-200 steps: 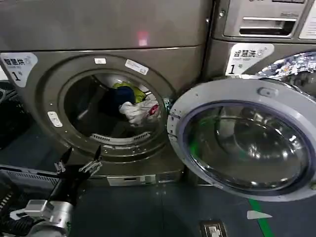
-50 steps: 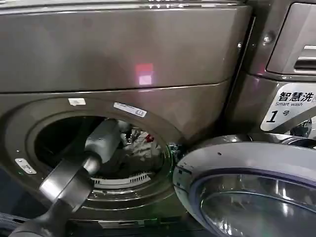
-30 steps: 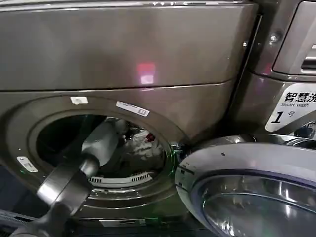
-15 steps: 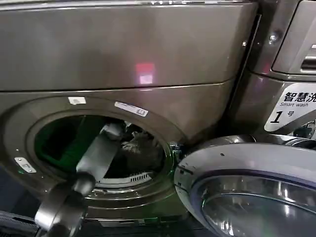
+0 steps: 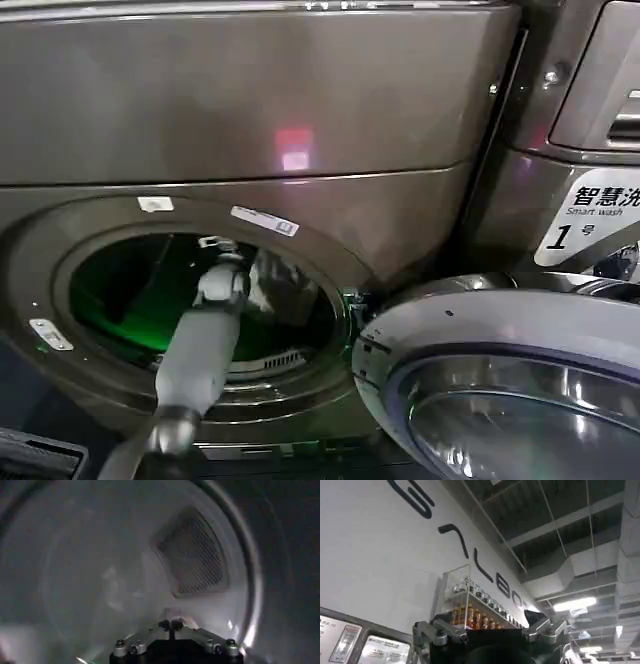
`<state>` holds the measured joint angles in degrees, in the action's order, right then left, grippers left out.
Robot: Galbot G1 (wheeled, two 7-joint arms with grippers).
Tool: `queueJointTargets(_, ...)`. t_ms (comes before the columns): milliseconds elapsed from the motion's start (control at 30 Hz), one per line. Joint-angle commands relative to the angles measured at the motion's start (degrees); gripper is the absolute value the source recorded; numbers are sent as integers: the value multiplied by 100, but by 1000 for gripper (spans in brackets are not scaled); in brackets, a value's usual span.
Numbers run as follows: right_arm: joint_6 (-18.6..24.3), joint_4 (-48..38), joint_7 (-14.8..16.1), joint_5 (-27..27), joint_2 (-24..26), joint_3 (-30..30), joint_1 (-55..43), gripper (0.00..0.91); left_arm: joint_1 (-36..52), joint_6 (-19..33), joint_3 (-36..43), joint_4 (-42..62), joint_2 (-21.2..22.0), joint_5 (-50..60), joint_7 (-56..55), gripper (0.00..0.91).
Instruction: Grasp the clothes from the dryer.
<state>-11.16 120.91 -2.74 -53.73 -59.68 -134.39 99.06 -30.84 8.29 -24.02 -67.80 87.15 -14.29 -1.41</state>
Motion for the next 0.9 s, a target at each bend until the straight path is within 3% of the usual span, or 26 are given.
queueJointTargets(33,148,8,4,23,-7,-86,31,907,-1208,419,-279,-1375,76,414,-438,0)
queueJointTargets(600,312,-11,1,-191,-8,-305,123,907,-1177,336,-232,-1459,94,740,-377,0)
queueJointTargets(900,217,-1,70,-166,-32,-342,137,907,-1411,9,-193,-1700,38,776,-233,0)
